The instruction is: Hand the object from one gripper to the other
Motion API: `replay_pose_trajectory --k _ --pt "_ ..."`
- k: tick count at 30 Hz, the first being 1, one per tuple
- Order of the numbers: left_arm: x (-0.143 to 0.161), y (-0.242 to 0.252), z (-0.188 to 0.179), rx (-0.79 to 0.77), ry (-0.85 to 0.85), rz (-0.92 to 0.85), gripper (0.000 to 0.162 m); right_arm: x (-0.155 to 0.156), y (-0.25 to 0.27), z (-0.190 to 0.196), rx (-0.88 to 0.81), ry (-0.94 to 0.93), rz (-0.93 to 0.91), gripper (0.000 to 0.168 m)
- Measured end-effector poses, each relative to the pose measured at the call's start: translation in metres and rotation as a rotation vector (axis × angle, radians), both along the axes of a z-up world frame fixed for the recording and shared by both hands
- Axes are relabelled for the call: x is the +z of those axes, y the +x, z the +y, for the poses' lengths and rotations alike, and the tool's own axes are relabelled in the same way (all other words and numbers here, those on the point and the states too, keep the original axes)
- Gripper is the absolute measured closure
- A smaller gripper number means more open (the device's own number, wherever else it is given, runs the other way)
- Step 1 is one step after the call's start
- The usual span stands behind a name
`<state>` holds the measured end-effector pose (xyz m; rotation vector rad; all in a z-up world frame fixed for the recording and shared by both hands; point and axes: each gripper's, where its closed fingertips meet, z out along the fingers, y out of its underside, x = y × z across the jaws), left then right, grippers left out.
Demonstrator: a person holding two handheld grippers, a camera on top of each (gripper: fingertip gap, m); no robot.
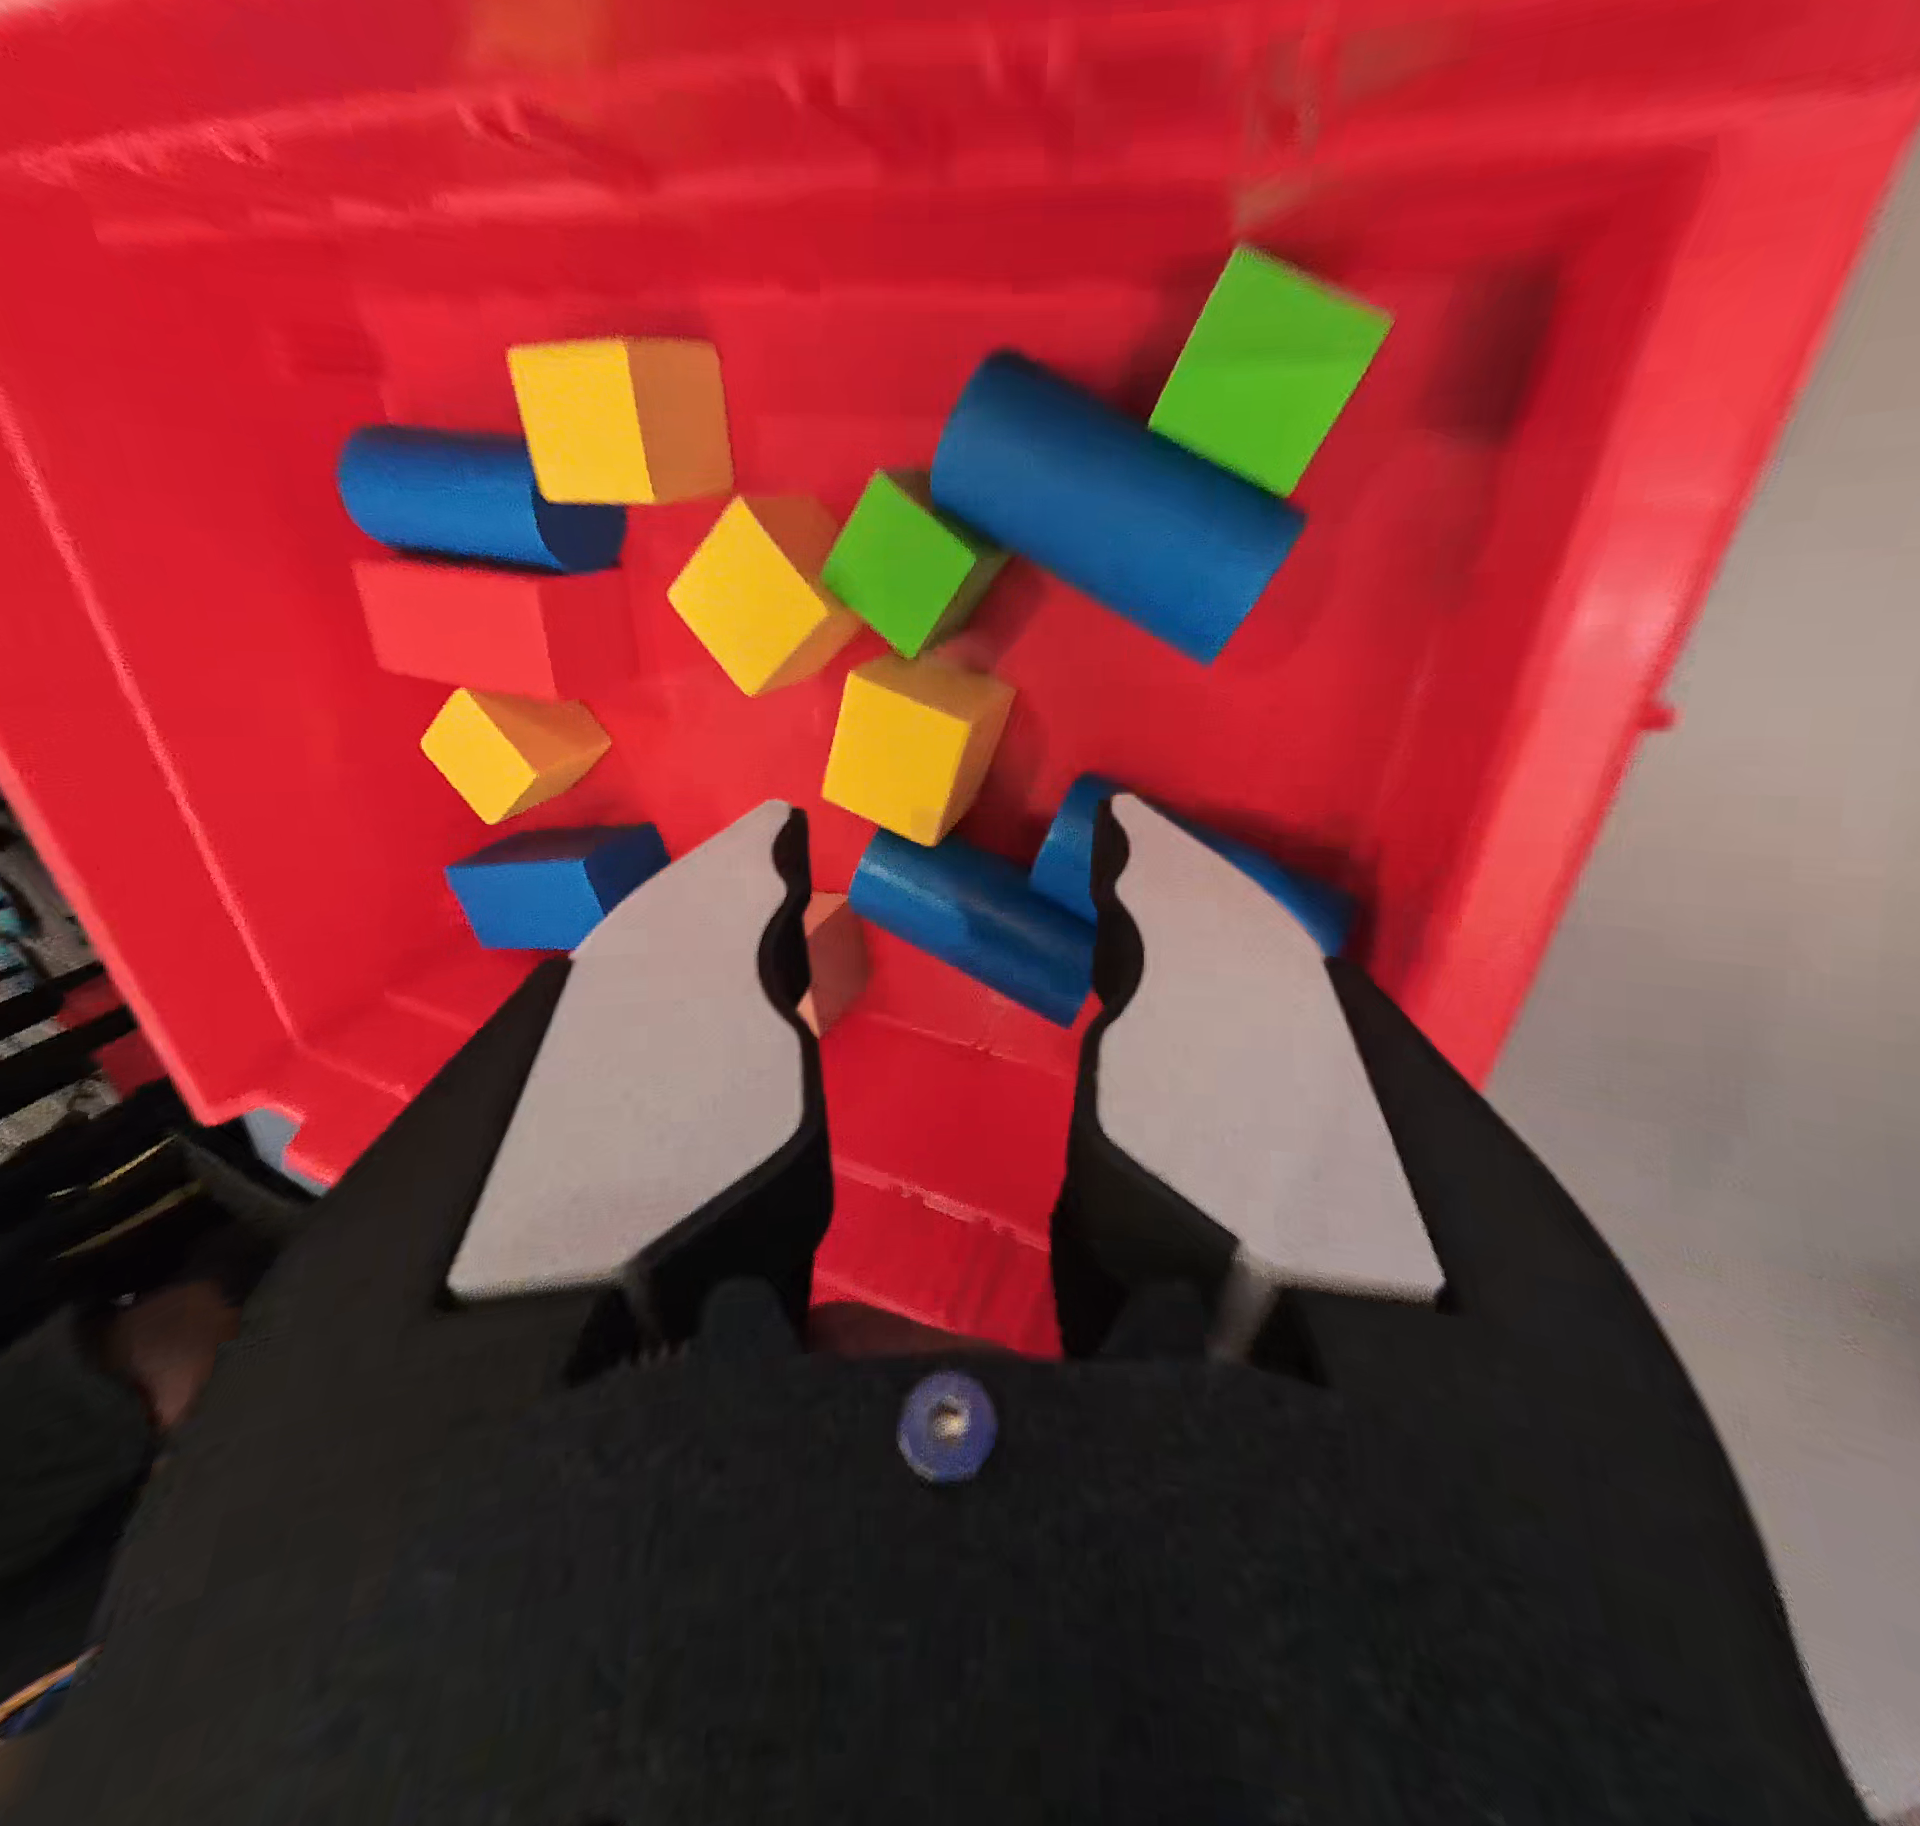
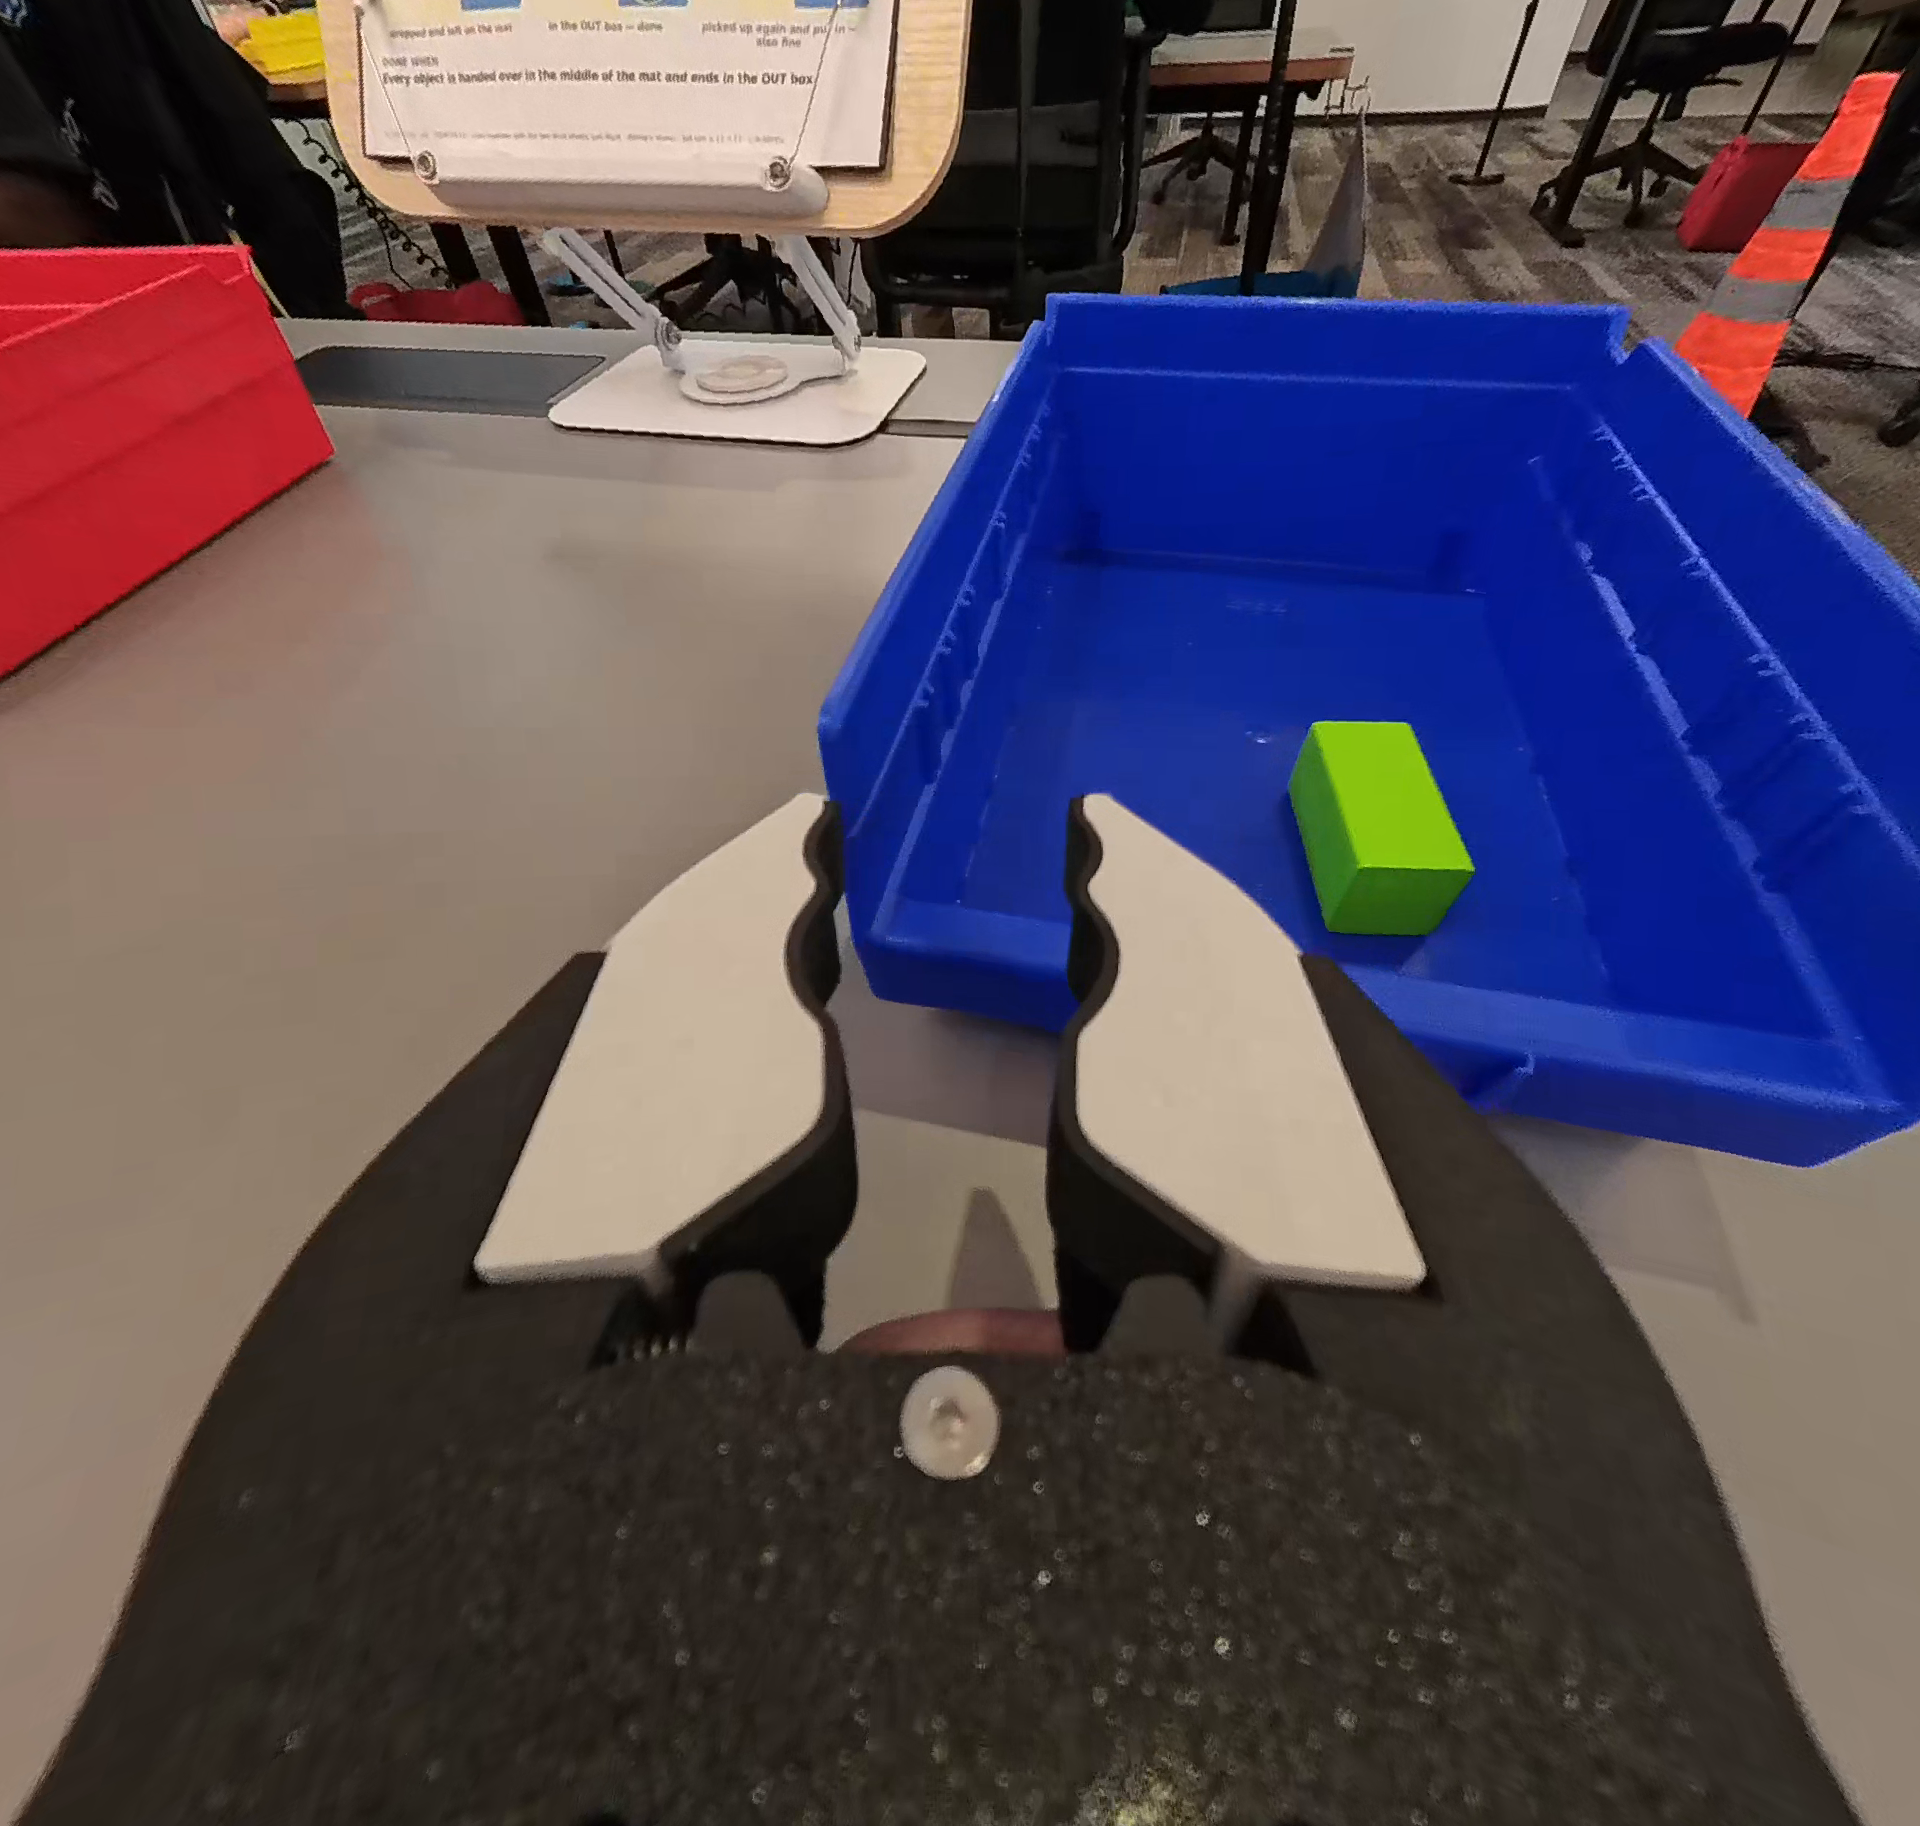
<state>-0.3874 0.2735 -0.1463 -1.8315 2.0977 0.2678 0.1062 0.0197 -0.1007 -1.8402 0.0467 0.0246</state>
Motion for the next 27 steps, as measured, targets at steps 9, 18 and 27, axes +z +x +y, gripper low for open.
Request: replay_pose_trajectory --k 9,18,27 --pt "-0.031 0.000 0.026 -0.051 -0.040 0.102 0.115 -0.011 -0.005 0.005 0.018 -0.036 0.021 0.128" --pt "-0.030 0.005 0.023 -0.062 -0.065 0.060 0.127 -0.014 -0.004 0.006 0.025 -0.049 0.056 0.128" --pt "0.100 0.044 -0.016 0.001 0.054 -0.613 0.127 -0.003 -0.008 0.017 0.107 -0.069 0.014 0.128"
